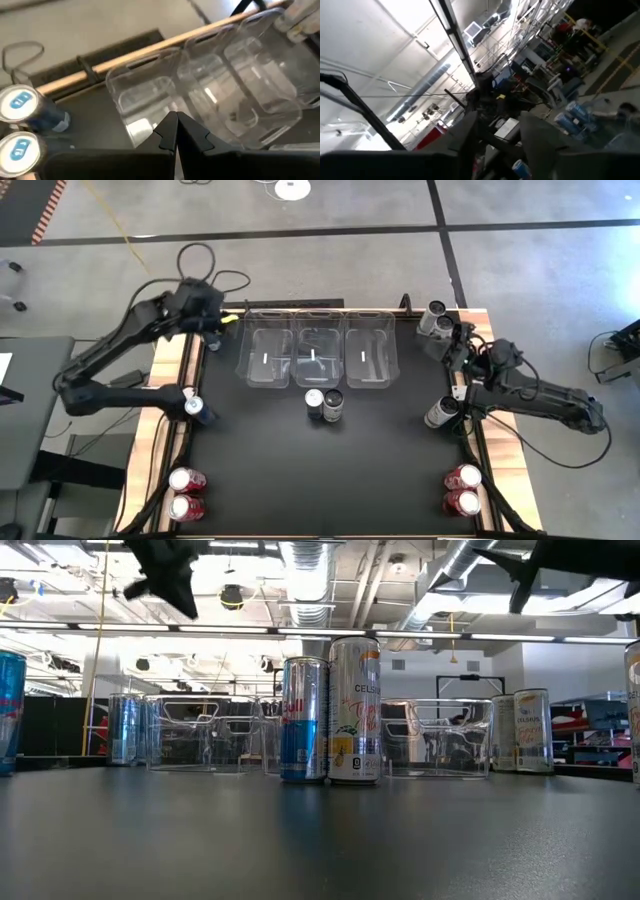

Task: Sort soda cans
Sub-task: Put the top blue soda can into the left transparent bin

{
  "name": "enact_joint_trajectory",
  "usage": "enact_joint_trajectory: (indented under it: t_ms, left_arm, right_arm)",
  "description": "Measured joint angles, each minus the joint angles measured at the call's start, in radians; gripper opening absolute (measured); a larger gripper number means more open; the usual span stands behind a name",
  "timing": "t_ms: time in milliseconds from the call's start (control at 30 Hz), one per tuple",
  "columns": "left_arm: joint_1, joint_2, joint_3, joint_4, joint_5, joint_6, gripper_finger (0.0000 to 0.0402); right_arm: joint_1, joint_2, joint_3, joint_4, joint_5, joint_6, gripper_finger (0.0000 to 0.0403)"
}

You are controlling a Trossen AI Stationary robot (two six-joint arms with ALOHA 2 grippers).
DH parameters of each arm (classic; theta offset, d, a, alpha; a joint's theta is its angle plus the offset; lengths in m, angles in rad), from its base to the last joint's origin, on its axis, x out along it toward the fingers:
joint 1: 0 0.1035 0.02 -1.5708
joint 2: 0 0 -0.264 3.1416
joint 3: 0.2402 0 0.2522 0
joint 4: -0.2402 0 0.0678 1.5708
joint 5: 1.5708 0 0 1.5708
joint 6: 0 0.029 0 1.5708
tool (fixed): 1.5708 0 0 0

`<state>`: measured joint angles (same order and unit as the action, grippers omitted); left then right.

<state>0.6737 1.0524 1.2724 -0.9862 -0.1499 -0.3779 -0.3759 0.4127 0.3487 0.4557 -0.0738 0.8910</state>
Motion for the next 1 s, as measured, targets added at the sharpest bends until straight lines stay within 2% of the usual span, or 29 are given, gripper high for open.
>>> enact_joint_trajectory:
  t_ms: [133, 233, 433, 500, 567, 667, 833, 1000]
  left_arm:
    - [0.08, 0.066, 0.0, 0.016, 0.02, 0.091, 0.0002]
    - [0.116, 0.096, 0.003, 0.029, 0.02, 0.174, 0.0002]
    - [0.154, 0.113, 0.047, 0.038, -0.005, 0.242, 0.0002]
    - [0.177, 0.12, 0.068, 0.03, -0.035, 0.208, 0.0005]
    - [0.211, 0.141, 0.097, -0.026, -0.018, 0.192, 0.0017]
    - [0.253, 0.18, 0.133, -0.098, -0.012, 0.198, 0.0058]
    - [0.278, 0.265, 0.169, -0.11, -0.016, 0.17, 0.0158]
    - [0.314, 0.357, 0.187, -0.139, -0.123, 0.194, 0.0254]
  right_arm:
    - [-0.017, 0.006, 0.026, -0.014, 0.001, -0.032, 0.0228]
    - [-0.034, 0.005, 0.032, -0.013, -0.003, -0.032, 0.0257]
    - [-0.049, 0.006, 0.032, -0.066, -0.007, -0.004, 0.027]
    - [-0.056, 0.006, 0.032, -0.096, -0.008, -0.002, 0.0271]
    - [-0.063, 0.006, 0.032, -0.123, -0.008, -0.002, 0.0271]
    - [-0.083, 0.008, 0.032, -0.136, -0.008, -0.001, 0.0271]
    - [-0.119, 0.015, 0.032, -0.135, -0.01, 0.0, 0.0271]
    - [-0.126, 0.022, 0.032, -0.13, -0.015, 0.002, 0.0271]
